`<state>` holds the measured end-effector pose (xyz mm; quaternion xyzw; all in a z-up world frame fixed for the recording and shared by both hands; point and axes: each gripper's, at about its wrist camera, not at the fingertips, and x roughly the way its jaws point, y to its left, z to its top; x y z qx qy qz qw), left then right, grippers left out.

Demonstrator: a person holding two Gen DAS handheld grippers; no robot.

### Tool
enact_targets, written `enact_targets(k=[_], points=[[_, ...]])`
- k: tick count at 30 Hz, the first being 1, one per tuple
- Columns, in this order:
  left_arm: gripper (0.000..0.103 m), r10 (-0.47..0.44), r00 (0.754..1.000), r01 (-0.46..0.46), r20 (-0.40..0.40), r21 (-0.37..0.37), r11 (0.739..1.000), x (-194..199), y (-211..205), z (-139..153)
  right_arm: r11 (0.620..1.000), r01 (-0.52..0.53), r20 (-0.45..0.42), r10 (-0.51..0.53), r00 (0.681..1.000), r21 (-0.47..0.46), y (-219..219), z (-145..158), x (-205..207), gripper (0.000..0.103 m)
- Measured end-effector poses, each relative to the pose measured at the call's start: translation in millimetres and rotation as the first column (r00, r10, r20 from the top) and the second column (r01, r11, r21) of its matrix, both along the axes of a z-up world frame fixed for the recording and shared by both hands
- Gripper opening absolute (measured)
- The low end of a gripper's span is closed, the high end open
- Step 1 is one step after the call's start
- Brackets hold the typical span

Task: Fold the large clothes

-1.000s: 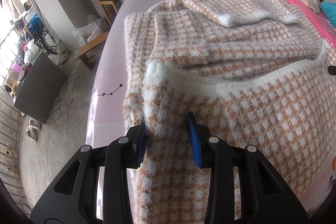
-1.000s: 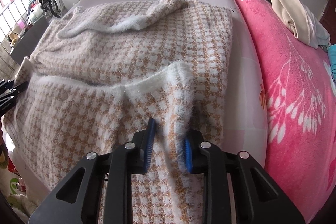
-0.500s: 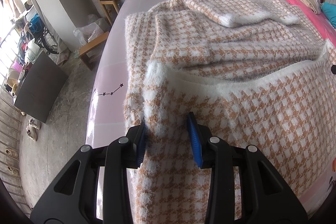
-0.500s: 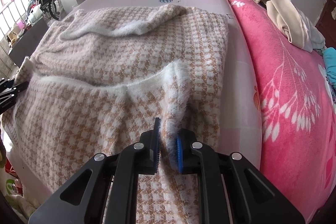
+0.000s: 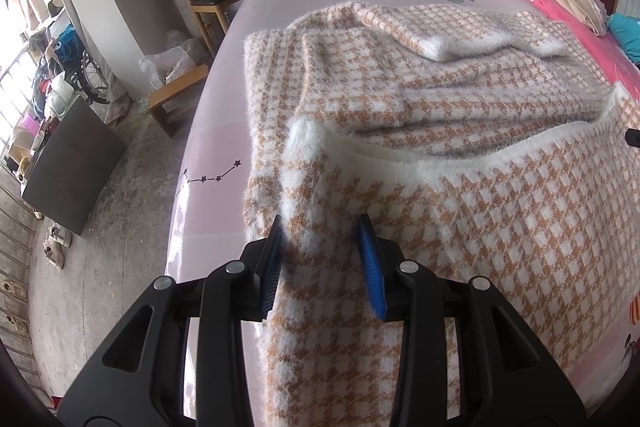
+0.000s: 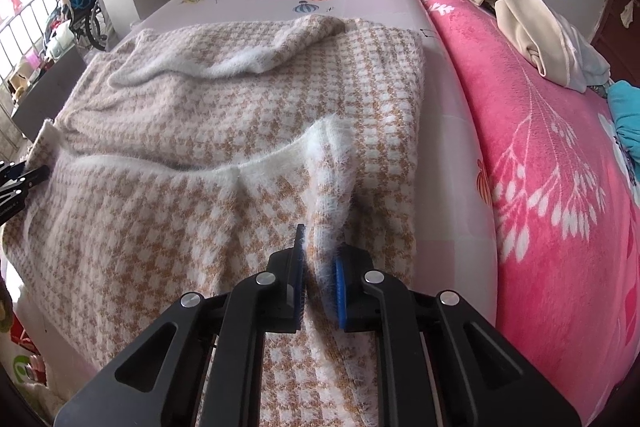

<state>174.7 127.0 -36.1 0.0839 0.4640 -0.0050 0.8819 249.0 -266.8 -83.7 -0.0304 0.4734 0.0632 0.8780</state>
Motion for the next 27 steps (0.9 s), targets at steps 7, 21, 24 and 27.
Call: enact_targets(k=[7,21,24,27], points=[[0.013,0.006,1.0,-0.005,0.024,-0.007,1.0,-4.3,2.1,6.9,1.0,-0.003,0.043,0.002,0.999,0.016,-1.9,8.2,-9.9,0.009],[0.008,0.003,0.978,-0.004,0.207,0.005,1.0,-58.3,-6.4,57.8,0.999,-0.019,0.187,0.012,0.982,0.036,-3.7,55.5,-64.0,0.008],[0.008,0.016,0.967,-0.009,0.254,-0.027,1.0,-71.2,-3.4,73.4,0.998,-0.011,0.216,-0.002,0.976,0.057,-8.3,66.5,-74.3,0.008],[0.007,0.014,0.957,-0.004,0.291,-0.037,0.999,-77.3,-3.5,88.6,0.997,-0.01,0.243,-0.008,0.97,0.073,-10.9,76.2,-80.0,0.008]])
